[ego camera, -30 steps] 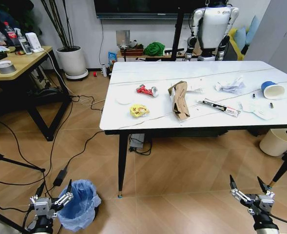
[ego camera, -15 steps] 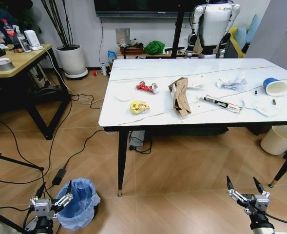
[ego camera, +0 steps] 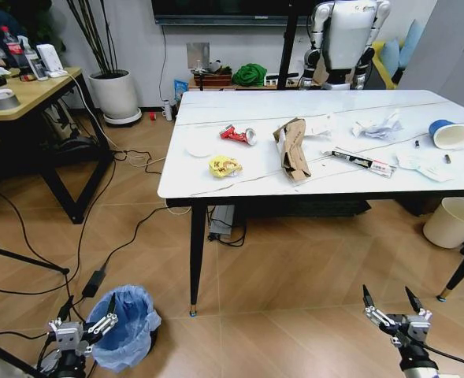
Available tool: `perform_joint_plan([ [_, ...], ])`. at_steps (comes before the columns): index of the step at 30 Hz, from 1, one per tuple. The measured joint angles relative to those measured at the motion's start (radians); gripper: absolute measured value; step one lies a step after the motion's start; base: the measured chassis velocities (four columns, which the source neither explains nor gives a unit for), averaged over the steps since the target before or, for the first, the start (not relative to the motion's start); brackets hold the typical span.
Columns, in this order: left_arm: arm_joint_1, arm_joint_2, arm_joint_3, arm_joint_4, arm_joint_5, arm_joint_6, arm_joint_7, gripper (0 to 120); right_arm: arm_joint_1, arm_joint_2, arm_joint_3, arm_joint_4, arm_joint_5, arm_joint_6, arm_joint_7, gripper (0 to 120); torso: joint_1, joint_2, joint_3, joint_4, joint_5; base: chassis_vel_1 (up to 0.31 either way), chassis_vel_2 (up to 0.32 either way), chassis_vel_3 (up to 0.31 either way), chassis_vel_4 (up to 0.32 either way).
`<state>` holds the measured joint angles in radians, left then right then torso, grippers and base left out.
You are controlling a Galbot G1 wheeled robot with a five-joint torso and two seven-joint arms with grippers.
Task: Pick up the trash bin and place the trash from the table into it.
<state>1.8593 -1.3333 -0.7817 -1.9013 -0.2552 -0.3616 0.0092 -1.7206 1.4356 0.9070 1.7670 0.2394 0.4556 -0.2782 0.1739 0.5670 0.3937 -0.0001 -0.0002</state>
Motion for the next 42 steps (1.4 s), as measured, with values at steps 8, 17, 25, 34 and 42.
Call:
perform_joint_plan([
  [8,0.01,0.003,0.0,0.008,0.001,-0.007,0.0,100,0.018,0.014,-0.011,-0.027,-0.011,0.016,-0.006,100,-0.013,-0.033,-0.02,0.0001,0.0002,0.0,0.0,0.0,0.0],
  [17,0.02,0.006,-0.006,0.021,-0.013,-0.012,0.003,100,0.021,0.004,-0.04,-0.047,-0.053,0.024,-0.016,100,-0.028,-0.073,-0.045,0.0,0.0002,0.0,0.0,0.0,0.0],
  [25,0.033,0.017,-0.009,0.033,-0.015,-0.018,0.008,100,0.024,-0.016,-0.053,-0.067,-0.081,0.033,-0.023,100,-0.039,-0.101,-0.063,0.0001,0.0002,0.0,0.0,0.0,0.0],
  [34,0.031,-0.004,-0.005,0.025,0.0,-0.019,0.013,100,0.016,-0.02,-0.043,-0.047,-0.038,0.025,-0.032,100,-0.052,-0.138,-0.086,0.0,0.0001,0.0,0.0,0.0,0.0],
  [42,0.034,-0.015,-0.006,0.022,0.001,-0.03,0.017,100,0.017,-0.005,-0.045,-0.045,-0.045,0.026,-0.038,100,-0.064,-0.173,-0.109,0.0001,0.0002,0.0,0.0,0.0,0.0],
])
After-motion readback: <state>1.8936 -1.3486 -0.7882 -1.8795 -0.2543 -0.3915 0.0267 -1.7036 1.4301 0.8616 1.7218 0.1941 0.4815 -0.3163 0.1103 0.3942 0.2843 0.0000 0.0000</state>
